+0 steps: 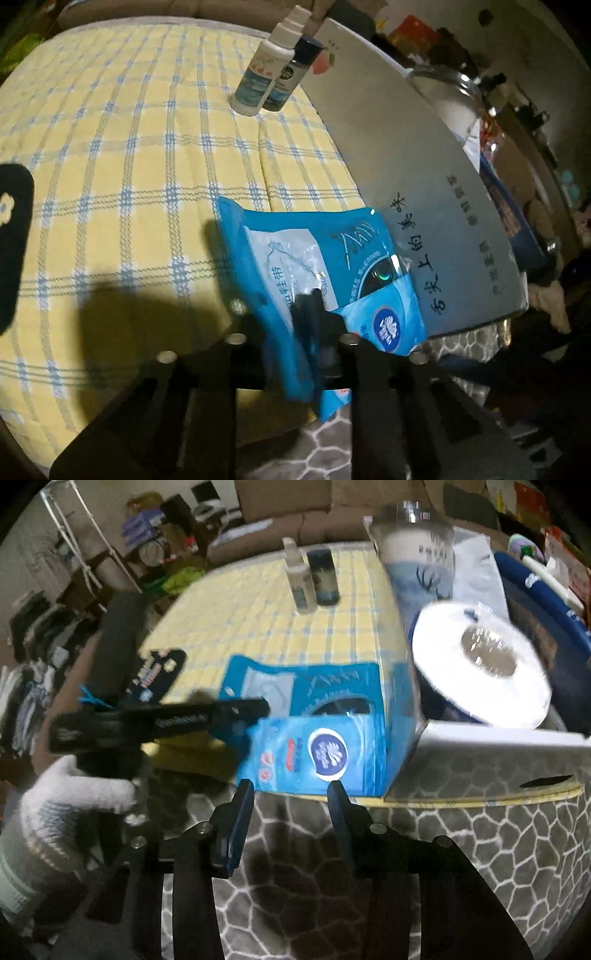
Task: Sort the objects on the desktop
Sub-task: 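Grasp the blue zip bag with the left gripper, then grasp the blue Vinda wipes pack with the right gripper while the left holds the zip bag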
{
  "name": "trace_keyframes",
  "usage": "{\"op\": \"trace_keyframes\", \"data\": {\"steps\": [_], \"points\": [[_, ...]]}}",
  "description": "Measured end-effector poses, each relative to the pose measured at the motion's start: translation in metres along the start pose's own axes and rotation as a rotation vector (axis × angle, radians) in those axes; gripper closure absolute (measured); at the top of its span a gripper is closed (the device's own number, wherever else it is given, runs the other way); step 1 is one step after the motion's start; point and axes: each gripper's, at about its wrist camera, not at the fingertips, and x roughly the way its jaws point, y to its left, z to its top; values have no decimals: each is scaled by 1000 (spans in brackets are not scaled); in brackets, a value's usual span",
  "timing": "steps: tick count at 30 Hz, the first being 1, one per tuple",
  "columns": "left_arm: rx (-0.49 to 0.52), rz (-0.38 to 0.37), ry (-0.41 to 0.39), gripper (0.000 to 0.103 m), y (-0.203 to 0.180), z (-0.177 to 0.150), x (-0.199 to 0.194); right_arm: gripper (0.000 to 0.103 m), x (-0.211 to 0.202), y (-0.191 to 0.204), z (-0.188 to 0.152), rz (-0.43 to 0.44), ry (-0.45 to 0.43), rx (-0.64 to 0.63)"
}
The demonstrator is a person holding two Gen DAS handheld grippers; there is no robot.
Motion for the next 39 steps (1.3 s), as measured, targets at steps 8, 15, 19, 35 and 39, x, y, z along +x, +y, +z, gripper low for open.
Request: {"op": "trace_keyframes", "data": {"steps": [8,15,19,35,39], "points": [[6,-63,-33,101,-5,4,-6,64,5,-1,1,11,11,20],[38,-101,-60,101,6,-9,-48,64,5,-3,-3,-24,14,21],[50,-69,-61,101,29,-22,-81,53,8,1,-3,-20,10,12],[-5,-13,-83,101,89,-64,-129,27,58,17,5,-160,109,-3],[-35,-38,-76,101,94,-67,-120,27,59,27,7,-126,102,5]]}}
